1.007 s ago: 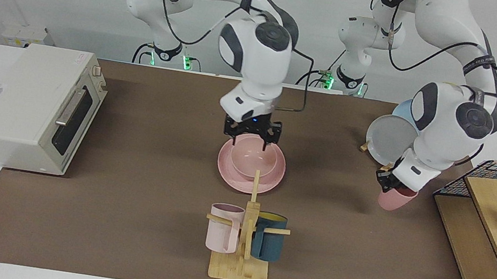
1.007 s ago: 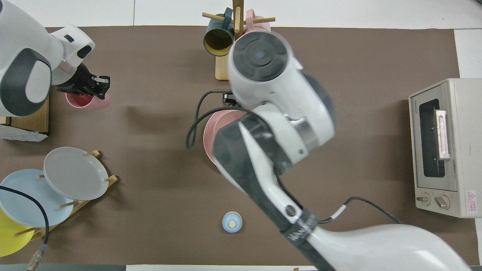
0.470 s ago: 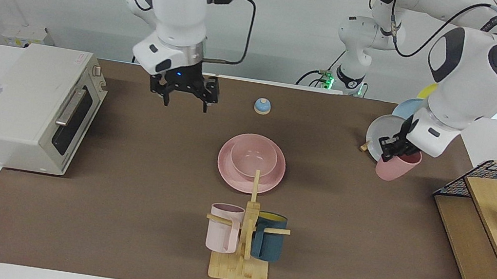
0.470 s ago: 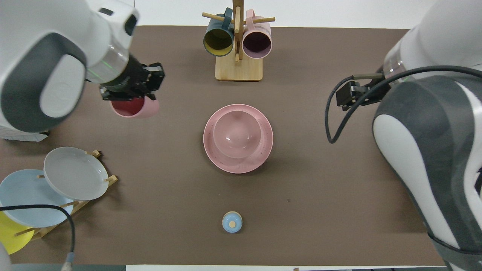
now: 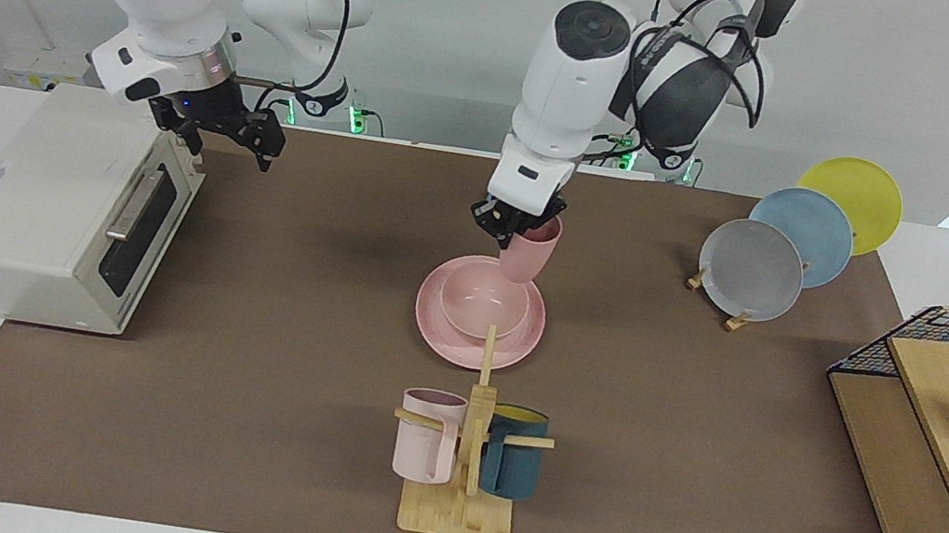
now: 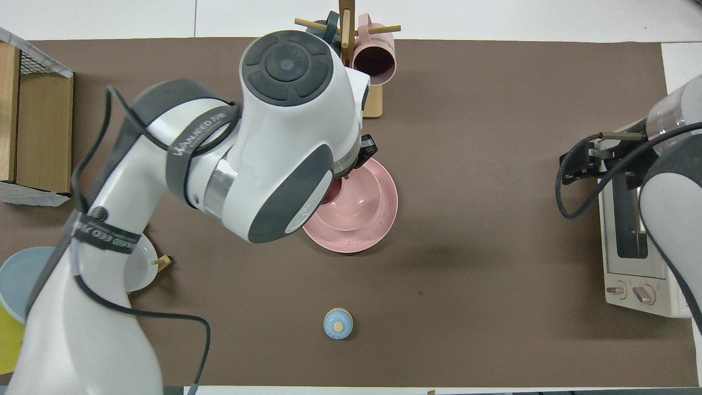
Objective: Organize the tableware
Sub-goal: 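Carry the pink cup with the left gripper into the bowl and release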
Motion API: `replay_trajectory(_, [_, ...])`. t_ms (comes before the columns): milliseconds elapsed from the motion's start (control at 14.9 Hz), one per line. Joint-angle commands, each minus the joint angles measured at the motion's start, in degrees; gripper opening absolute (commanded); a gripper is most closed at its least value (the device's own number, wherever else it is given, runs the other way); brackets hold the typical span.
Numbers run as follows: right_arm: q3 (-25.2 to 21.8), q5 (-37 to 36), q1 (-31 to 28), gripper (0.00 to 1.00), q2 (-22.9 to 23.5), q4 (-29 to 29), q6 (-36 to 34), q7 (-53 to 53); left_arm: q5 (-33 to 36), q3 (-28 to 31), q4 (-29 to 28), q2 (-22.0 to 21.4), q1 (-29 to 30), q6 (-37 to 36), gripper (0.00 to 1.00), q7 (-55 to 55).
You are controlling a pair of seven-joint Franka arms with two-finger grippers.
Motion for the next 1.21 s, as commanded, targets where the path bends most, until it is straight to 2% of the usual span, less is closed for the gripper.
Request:
replay_trajectory(0, [0.61,0.57,-1.80,1.00,-3.39,-6.40,7.42,-2.34,0.28,1.13,-1.41,2.35,-2.25,3.27,0.00,-2.69])
replay_trajectory(134, [1.22,0.48,-4.17,1.00,-2.34,-5.18,7.71,-8.13,0.46,1.22,-2.03,3.93,-2.78,4.34,0.00,-3.05])
replay_trajectory(336, [1.14,0.04,-4.71,1.00,-1.64,-3.68,7.10,-11.40,1.78,1.22,-2.99,5.08,-2.78,6.18,0.00,-3.05])
replay_trajectory(470, [1.23,0.30,-5.58,1.00,-0.06,-2.11,6.04,-11.50,1.86,1.22,-4.40,5.17,-2.87,6.62,0.00,-3.14])
replay_trajectory(672, [1.31,0.66,-5.50,1.00,-0.49,-2.62,5.08,-12.29,1.78,1.22,-8.09,5.17,-2.96,10.92,0.00,-3.32])
replay_trajectory(1142, [1.84,0.74,-6.99,1.00,-1.11,-3.85,4.99,-12.64,1.78,1.04,-11.26,5.17,-3.05,14.44,0.00,-3.14])
